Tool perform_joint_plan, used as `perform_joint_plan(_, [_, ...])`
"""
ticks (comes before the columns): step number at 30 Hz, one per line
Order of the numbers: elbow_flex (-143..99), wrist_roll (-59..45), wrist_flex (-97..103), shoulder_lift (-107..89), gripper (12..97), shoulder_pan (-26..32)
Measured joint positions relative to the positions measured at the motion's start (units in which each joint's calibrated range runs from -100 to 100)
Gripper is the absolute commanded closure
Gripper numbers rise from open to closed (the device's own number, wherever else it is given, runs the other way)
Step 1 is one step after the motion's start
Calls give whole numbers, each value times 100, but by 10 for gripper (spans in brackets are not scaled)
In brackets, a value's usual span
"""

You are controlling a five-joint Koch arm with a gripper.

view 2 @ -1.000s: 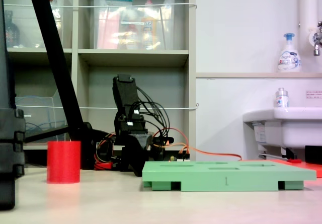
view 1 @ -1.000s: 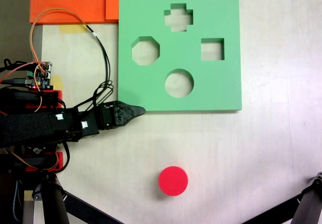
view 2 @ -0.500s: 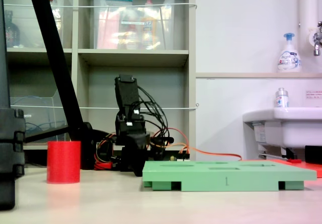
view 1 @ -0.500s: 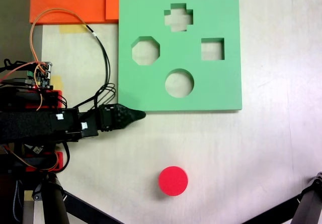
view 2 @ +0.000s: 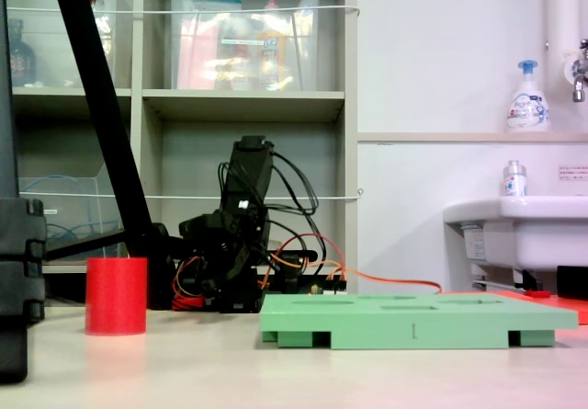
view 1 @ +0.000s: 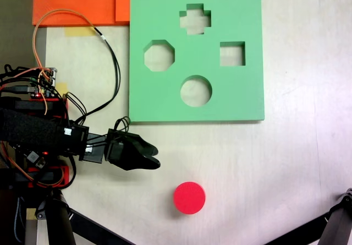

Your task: Put the cylinder block into the corresponding hole

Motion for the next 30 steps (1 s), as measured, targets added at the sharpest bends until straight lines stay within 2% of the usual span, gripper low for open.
perform_joint_plan(5, [0, 2042, 401, 14, 558, 190])
perform_joint_plan(8, [0, 2759, 1233, 14, 558, 210])
perform_joint_plan(11, [0, 3067, 1508, 14, 562, 176])
perform_joint_plan(14, [0, 3287, 1400, 0, 613, -24])
perform_joint_plan(20, [0, 3311, 1371, 0, 604, -303])
perform_joint_plan(22, [0, 3311, 1371, 27, 566, -317])
perform_joint_plan(24, [0, 3302, 1625, 588, 477, -327])
perform_joint_plan(29, [-20, 3292, 4552, 5075, 266, -376])
perform_joint_plan(30, [-20, 3287, 5081, 5814, 266, -376])
